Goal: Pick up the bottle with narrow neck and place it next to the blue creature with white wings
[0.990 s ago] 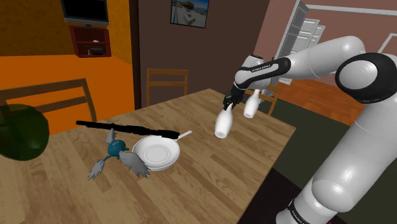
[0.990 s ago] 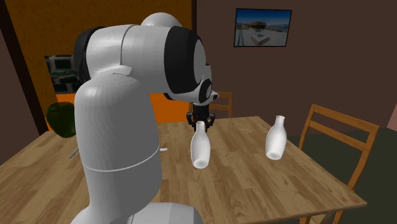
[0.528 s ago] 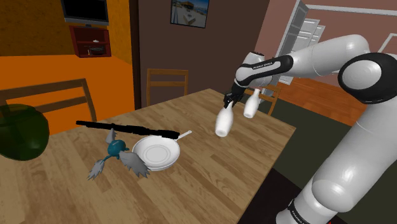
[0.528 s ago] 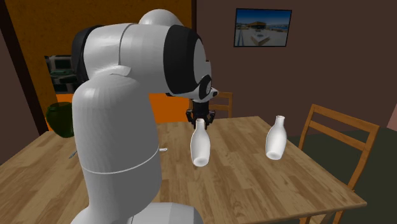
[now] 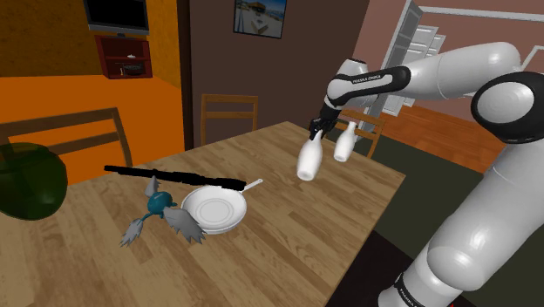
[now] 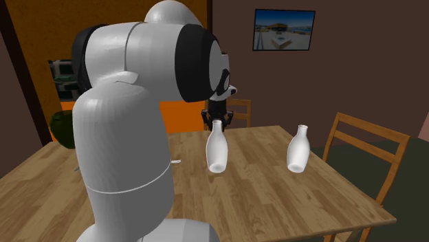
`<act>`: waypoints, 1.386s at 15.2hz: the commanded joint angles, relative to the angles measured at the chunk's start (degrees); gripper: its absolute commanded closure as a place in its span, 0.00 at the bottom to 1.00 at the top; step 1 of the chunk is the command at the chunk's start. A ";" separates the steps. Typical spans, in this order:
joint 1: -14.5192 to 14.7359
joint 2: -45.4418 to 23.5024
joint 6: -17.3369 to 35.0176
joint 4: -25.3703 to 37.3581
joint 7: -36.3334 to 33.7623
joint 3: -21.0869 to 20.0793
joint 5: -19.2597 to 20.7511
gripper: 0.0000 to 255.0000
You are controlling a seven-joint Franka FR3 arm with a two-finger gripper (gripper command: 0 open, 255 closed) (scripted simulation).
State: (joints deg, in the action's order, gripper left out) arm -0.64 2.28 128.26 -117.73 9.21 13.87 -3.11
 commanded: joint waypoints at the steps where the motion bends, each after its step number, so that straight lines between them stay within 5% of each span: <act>1: 0.06 0.57 -1.56 1.02 -0.34 -0.08 0.26 1.00; 21: 0.10 1.98 -16.79 14.92 -1.41 -0.22 1.04 1.00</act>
State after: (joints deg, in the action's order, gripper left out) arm -0.50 4.24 112.35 -103.67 7.74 13.61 -2.06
